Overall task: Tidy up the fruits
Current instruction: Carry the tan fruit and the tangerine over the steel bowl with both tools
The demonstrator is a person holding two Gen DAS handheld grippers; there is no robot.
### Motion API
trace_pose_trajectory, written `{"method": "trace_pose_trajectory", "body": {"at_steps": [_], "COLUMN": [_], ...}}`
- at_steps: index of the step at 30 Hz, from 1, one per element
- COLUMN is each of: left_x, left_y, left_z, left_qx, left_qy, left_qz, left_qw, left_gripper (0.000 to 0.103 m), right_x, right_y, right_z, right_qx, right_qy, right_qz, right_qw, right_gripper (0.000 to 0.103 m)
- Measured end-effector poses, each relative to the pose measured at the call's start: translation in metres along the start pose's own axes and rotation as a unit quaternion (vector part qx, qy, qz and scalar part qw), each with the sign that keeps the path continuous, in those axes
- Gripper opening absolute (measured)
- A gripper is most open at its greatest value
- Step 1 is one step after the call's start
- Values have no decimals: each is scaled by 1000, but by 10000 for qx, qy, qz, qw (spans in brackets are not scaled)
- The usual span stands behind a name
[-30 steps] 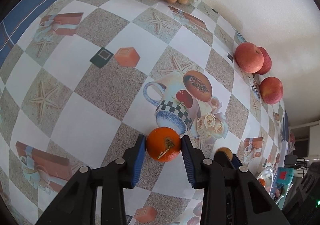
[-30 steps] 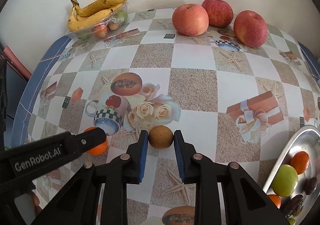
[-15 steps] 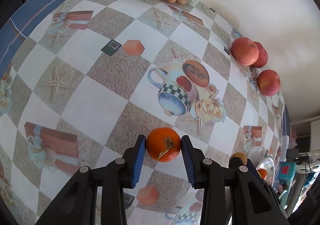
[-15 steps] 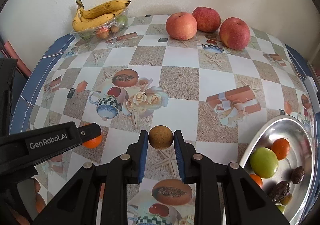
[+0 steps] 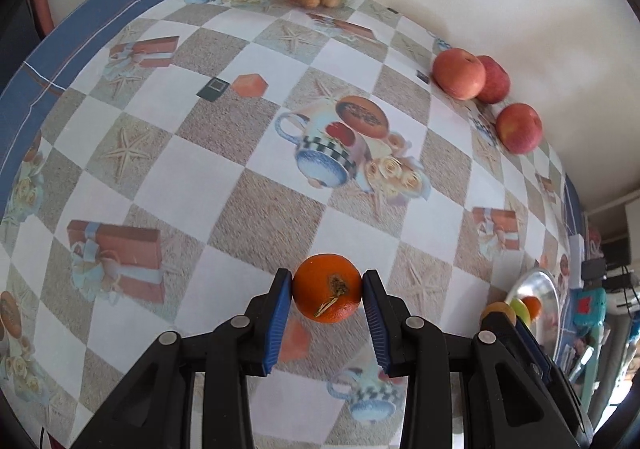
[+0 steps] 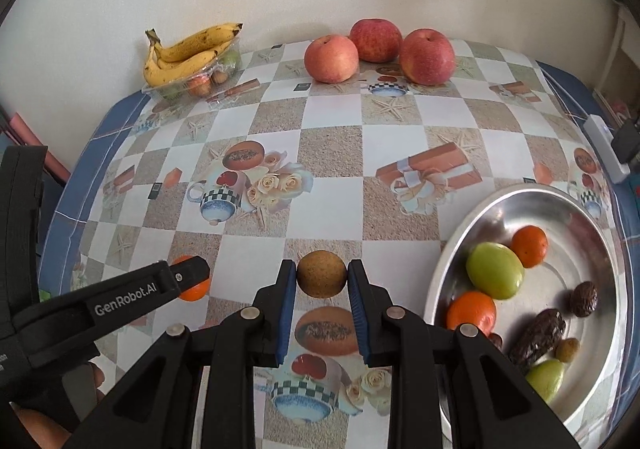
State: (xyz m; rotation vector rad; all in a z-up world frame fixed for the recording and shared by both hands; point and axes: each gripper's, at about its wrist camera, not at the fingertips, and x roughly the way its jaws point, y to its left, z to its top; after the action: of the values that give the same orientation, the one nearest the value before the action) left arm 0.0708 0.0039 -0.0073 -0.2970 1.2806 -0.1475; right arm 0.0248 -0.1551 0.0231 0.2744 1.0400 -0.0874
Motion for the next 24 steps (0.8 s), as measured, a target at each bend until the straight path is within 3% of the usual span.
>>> {"method": "trace_pose_trajectory", "body": {"at_steps": [14,24], "left_x": [5,7], "left_y": [-27,-77], "left_z": [-9,-30], "left_qx": [298,1100], "left_qy": [-63,-111], "left_qz": [32,15], "left_qw": [9995,9939], "left_gripper": [39,39], "right_x": [-22,-33], "right_y": [-51,-117], "right_z": [-6,-7], "right_qx": [580,1437], "right_qy": [-111,-173], "right_qz": [-244,-506], "right_qw": [9980,9882], "right_gripper": [27,27]}}
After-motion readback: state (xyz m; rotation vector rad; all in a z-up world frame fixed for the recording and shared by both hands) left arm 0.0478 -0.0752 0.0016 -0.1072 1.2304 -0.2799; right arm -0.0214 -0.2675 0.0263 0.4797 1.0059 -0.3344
